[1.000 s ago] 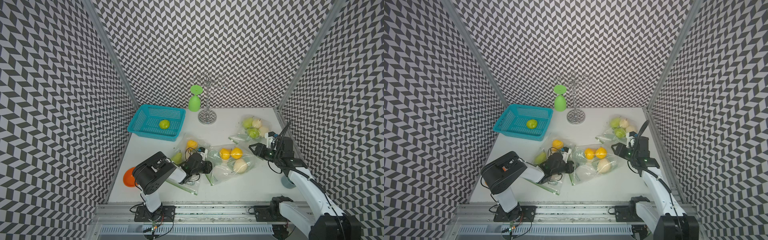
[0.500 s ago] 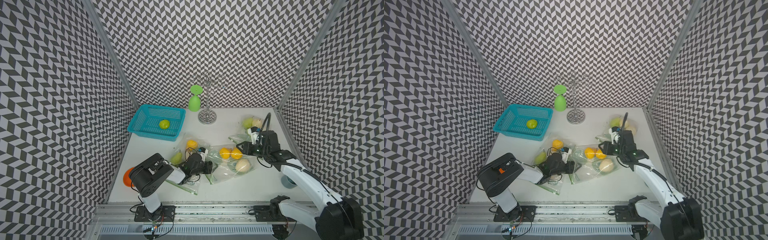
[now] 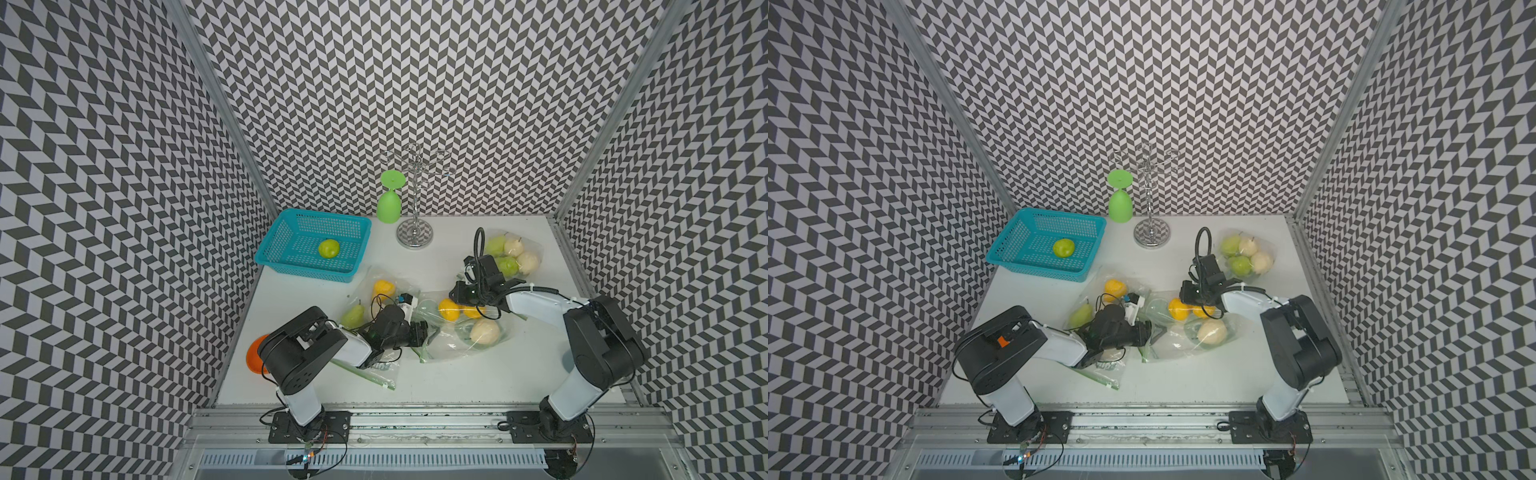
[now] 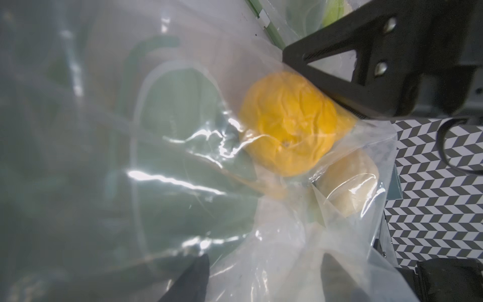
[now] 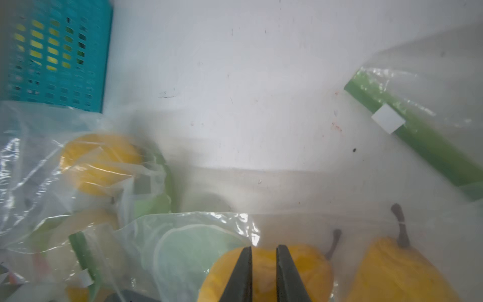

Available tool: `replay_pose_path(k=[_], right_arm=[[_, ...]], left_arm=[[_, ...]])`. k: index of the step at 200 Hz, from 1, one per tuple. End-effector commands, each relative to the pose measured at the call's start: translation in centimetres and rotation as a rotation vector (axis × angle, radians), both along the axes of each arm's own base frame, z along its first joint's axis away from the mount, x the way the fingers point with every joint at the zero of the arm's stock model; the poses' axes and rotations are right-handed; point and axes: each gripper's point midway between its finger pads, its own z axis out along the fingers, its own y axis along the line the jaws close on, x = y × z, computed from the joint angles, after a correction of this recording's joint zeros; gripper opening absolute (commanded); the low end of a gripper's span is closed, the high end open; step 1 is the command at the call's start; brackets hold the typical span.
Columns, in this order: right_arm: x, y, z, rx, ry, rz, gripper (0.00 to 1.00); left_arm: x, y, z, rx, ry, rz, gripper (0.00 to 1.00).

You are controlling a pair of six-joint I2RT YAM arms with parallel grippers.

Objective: Open the zip-top bag and take out the pear
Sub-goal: Pick up the pear from the zipper food storage bag.

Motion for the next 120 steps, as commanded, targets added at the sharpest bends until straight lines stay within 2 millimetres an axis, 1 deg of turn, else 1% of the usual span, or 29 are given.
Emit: replay_pose_path(k=[1,11,21,36,46,55,69,80,98,110,120], right_arm=[[-0.3,0.4,0.1,0.02,-0.044,-0.017,0.17],[-0.9,0.3,-0.5,0.023,-0.033,-0.014,0.16],[-1.5,0.2,-1.3,0.019,-0.017,-0.013,0.15],[-2.4,0.7,-2.4,0.033,0.004,0.005,0.15],[-2.7,1.0,-2.9,0.039,0.013,0.017,0.14],[-2.8,1.2,-2.9,0.047,0.008,0.022,0.14],[-2.7,1.3,-1.8,0.065,-0.016,0.028,0.14],[-2.7,1.4,-0.9,0.071,-0.034,0.033,0.14],[-2.7,1.7,0.5,0.084,-0.055,0.054,0.14],[-2.7,1.9,1.8,0.1,-0.073,0.065,0.15],[-2.6,1.7,3.2,0.098,-0.099,0.063,0.17]], left_arm=[[-0.3,0.7,-1.1,0.026,0.009,0.027,0.76],[-0.3,0.8,-0.5,0.011,-0.008,0.039,0.79],[-0.2,0.8,0.1,-0.003,-0.031,0.046,0.8],[-0.3,0.4,0.9,-0.004,-0.061,0.036,0.8],[-0.4,0.5,0.9,0.005,-0.068,0.043,0.8],[-0.5,0.8,0.9,0.01,-0.072,0.058,0.8],[-0.5,1.7,0.9,0.02,-0.078,0.098,0.82],[-0.5,2.2,1.7,-0.007,-0.099,0.126,0.84],[-0.6,1.7,3.4,-0.026,-0.151,0.13,0.85],[-0.7,1.2,4.6,-0.029,-0.195,0.126,0.85],[-0.8,0.8,5.1,-0.03,-0.208,0.119,0.85]])
